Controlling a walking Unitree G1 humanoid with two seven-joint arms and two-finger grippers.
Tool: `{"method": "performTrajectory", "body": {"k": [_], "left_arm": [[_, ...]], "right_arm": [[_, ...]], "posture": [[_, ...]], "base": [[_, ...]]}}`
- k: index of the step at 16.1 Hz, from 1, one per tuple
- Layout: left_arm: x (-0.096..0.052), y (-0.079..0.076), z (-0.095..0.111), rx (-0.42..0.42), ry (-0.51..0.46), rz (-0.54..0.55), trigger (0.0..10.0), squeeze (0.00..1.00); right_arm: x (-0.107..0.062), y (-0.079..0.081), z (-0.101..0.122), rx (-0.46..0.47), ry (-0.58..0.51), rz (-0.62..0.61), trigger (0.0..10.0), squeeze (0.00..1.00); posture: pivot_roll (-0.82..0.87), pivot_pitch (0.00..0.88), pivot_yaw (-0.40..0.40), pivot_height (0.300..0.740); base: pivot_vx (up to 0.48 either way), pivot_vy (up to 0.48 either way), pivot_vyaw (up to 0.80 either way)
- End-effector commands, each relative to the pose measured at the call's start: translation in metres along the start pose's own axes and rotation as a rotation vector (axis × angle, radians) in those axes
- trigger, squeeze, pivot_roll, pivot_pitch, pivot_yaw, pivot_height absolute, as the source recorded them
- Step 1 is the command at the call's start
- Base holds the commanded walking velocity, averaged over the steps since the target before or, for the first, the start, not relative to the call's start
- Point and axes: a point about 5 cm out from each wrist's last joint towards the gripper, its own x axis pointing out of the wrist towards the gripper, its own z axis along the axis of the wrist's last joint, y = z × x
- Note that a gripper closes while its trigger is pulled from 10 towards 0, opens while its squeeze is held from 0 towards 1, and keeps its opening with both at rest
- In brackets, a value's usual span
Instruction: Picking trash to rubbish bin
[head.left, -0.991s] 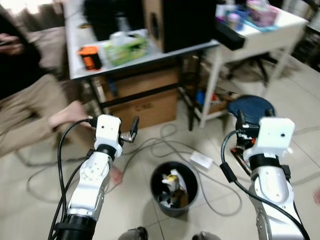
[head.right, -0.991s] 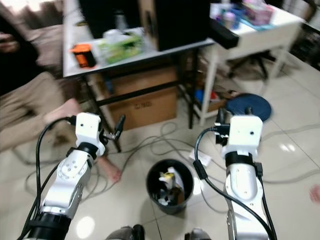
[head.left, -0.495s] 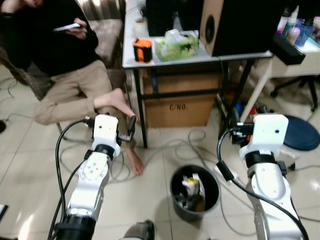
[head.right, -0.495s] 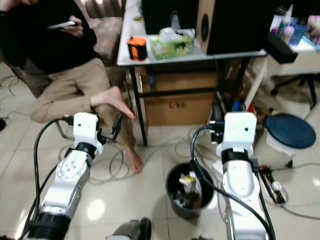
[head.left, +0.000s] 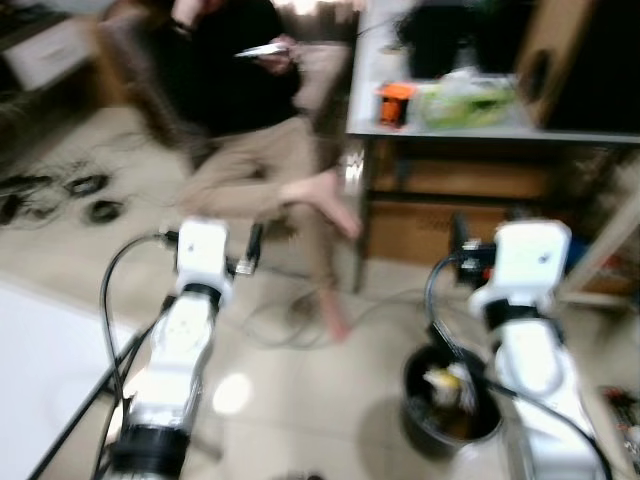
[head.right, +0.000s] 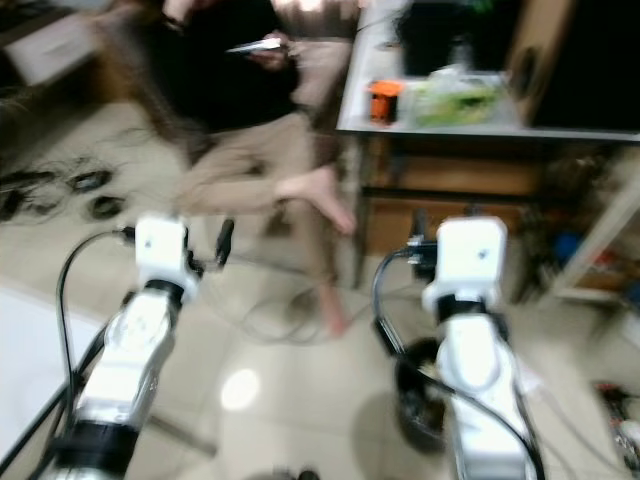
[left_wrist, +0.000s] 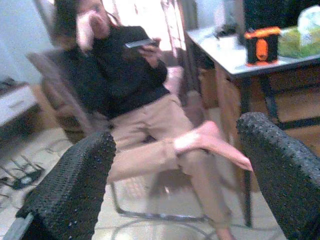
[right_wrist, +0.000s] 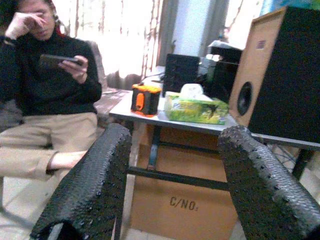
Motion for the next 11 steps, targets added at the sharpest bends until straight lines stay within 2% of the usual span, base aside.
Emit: {"method": "performTrajectory", "body": {"k": [1, 7, 11], "left_arm": [[-0.001, 0.004, 0.003, 0.026, -0.015, 0.016, 10.0, 0.00], [-0.002, 0.008, 0.004, 0.064, -0.022, 0.051, 10.0, 0.00], [-0.003, 0.010, -0.006, 0.033, 0.028, 0.067, 10.0, 0.00]], "right_arm": [[-0.001, 0.002, 0.001, -0.001, 0.002, 0.004, 10.0, 0.00], [-0.002, 0.004, 0.001, -0.003, 0.001, 0.020, 10.0, 0.00], [-0.001, 0.005, 0.000, 0.005, 0.004, 0.022, 10.0, 0.00]], "posture": [[-0.13, 0.092, 0.070, 0.740], [-0.13, 0.090, 0.069, 0.740], [-0.13, 0.090, 0.069, 0.740]], "base": [[0.000, 0.000, 0.80], [0.000, 0.000, 0.80], [0.000, 0.000, 0.80]]}}
